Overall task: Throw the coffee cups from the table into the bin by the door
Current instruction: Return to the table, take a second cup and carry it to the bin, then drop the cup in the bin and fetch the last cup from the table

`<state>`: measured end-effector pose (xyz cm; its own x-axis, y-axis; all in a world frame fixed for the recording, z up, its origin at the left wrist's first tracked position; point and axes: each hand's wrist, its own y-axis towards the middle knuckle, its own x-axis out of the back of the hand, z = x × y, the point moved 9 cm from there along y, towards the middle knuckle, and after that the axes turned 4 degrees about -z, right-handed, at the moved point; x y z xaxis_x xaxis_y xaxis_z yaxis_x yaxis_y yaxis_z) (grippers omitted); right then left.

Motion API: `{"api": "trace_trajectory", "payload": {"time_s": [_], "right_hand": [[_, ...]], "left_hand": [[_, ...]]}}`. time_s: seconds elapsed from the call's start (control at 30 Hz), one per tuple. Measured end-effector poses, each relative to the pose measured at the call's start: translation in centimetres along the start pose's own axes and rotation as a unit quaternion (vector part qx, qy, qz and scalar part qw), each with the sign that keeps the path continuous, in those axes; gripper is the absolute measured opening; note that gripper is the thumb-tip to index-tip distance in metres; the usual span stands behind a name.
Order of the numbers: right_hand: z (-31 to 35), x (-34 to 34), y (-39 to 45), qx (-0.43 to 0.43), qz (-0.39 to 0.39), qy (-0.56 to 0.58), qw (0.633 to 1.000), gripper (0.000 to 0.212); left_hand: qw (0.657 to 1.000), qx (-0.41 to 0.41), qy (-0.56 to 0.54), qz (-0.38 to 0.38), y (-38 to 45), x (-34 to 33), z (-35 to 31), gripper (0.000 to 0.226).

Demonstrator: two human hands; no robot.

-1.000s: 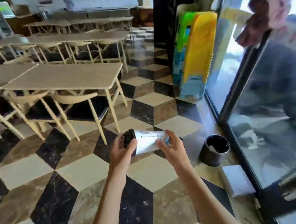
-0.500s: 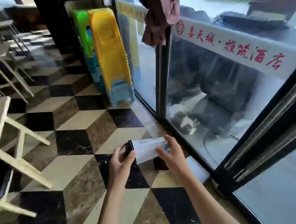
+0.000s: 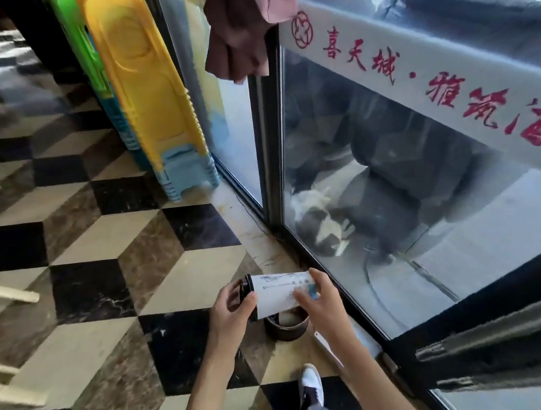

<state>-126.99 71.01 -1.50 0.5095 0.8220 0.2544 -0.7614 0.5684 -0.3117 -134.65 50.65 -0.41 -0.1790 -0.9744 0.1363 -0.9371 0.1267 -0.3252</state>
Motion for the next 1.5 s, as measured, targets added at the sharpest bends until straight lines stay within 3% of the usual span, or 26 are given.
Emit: {"api": "trace_trajectory", "payload": {"time_s": [0.2,0.33,0.57,0.77,0.97,1.23,1.5], "right_hand": [[-3.0,-0.6,8.9,-0.044,0.021,-0.058,0.997,0.055],[-7.2,-2.2,14.2,-0.075,0.026,-0.109,0.991,0.058],[-21.6,-7.7,22.7,-0.167,0.020,-0.134,0.977,0.060],[-35.6,-12.5,27.2,-0.234,0.020,-0.133,0.963,0.064],[-44.3,-14.4,30.2,-0.280,0.002,-0.122,0.952,0.062],[-47.3,-14.1,32.9,-0.292,-0.015,-0.128,0.948,0.059],[-41.0,-12.1,34.0,-0.243,-0.031,-0.115,0.963,0.057]], "left_hand": [[0.997,0.059,0.047,-0.010,7.9,-4.0,3.4,0.047],[0.994,0.093,0.058,-0.001,13.9,-6.2,7.7,0.038],[0.979,0.178,0.093,0.035,23.6,-9.2,22.0,0.043],[0.966,0.234,0.103,0.044,29.2,-10.9,35.5,0.030],[0.957,0.262,0.116,0.055,32.0,-12.7,44.3,0.038],[0.950,0.286,0.104,0.066,33.8,-14.8,47.3,0.052],[0.968,0.244,0.060,0.028,35.3,-12.9,40.6,0.052]]}}
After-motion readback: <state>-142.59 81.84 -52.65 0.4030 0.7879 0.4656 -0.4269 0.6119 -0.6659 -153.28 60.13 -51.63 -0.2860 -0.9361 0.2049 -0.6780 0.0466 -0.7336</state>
